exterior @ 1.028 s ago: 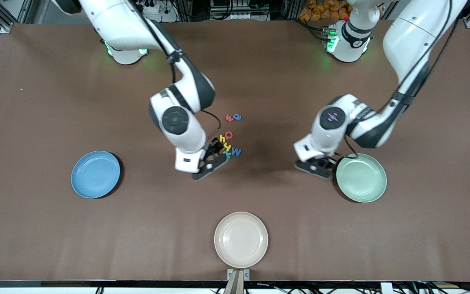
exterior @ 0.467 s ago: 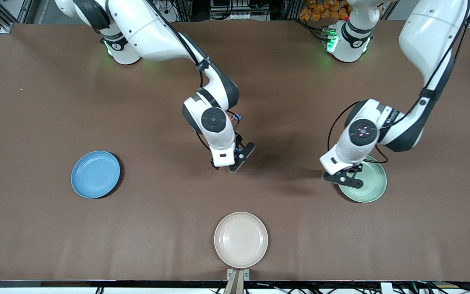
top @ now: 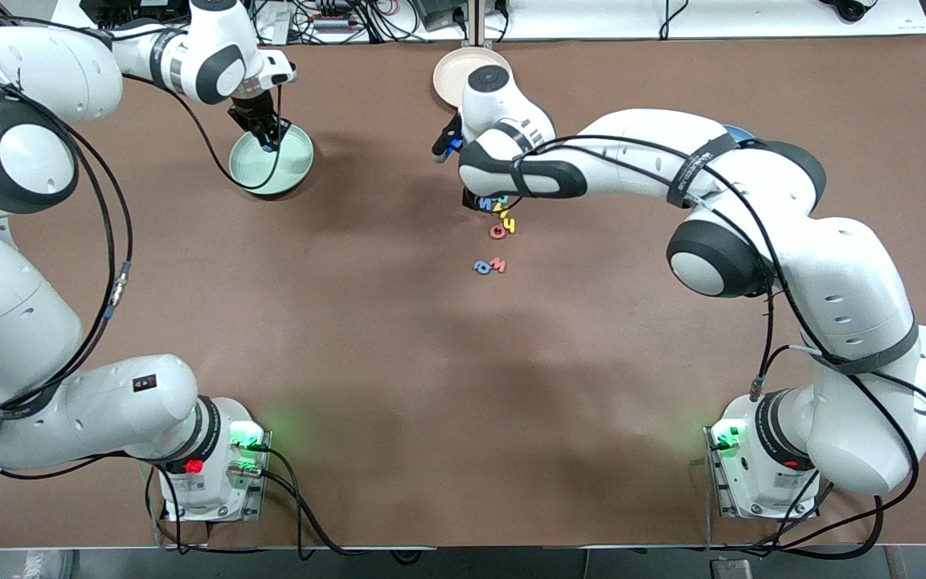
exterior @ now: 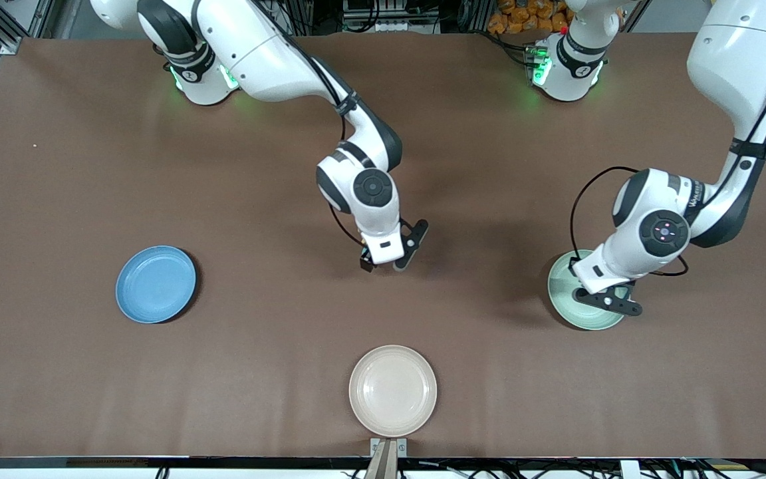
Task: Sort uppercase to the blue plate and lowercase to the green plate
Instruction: 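Carry the m onto the green plate while the right gripper reaches the letters, then grasp the blue letter W with the right gripper while the left gripper withdraws, then carry the W to the blue plate and open the right gripper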
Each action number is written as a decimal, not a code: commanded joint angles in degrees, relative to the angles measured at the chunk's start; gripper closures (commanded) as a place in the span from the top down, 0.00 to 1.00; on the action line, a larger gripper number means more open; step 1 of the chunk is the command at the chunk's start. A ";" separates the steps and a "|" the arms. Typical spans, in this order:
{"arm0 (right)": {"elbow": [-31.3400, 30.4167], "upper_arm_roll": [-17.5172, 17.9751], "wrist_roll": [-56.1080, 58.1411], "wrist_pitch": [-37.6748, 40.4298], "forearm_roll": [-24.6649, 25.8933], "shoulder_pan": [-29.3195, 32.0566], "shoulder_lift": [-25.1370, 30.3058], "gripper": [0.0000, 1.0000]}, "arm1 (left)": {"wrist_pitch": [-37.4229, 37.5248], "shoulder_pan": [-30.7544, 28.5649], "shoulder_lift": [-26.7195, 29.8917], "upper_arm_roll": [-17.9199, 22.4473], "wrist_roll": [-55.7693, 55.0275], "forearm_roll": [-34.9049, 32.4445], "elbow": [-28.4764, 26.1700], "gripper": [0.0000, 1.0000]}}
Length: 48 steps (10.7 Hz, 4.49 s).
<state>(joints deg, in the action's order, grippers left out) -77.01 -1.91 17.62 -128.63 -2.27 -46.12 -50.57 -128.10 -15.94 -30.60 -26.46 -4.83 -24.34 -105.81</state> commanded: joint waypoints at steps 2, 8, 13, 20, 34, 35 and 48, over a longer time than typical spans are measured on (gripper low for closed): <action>1.43 -0.55 0.14 -2.50 0.69 -1.07 -2.59 1.00 | 0.31 -0.14 -0.87 -0.08 0.96 1.57 1.21 0.53; 0.73 -0.64 0.14 -2.33 0.78 -0.99 -2.69 1.00 | 7.75 1.17 2.99 -0.17 1.05 3.84 6.30 1.00; 0.64 -0.73 0.14 -2.16 4.28 -1.07 -2.60 0.00 | 16.38 4.94 8.87 -0.17 0.96 9.74 10.44 1.00; 0.90 -0.81 -0.65 1.44 4.82 -0.11 -0.67 0.00 | 23.86 17.25 20.30 9.93 0.35 18.78 10.80 1.00; -11.71 -2.04 -20.89 15.46 7.79 19.82 18.29 0.00 | 32.56 18.84 29.45 16.44 0.87 23.81 12.99 1.00; -17.06 -2.04 -18.69 11.42 8.25 22.28 21.02 0.00 | 32.65 18.84 29.45 16.44 0.87 23.81 12.91 1.00; -29.95 -1.78 5.41 2.41 3.97 45.49 24.39 0.99 | 27.85 22.00 25.07 2.32 0.00 25.39 10.11 1.00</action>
<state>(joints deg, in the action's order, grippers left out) -106.38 -4.83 22.13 -125.53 4.35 -2.85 -26.19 -97.22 5.09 -3.54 -21.31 -4.75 0.19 -94.15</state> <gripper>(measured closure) 0.590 0.000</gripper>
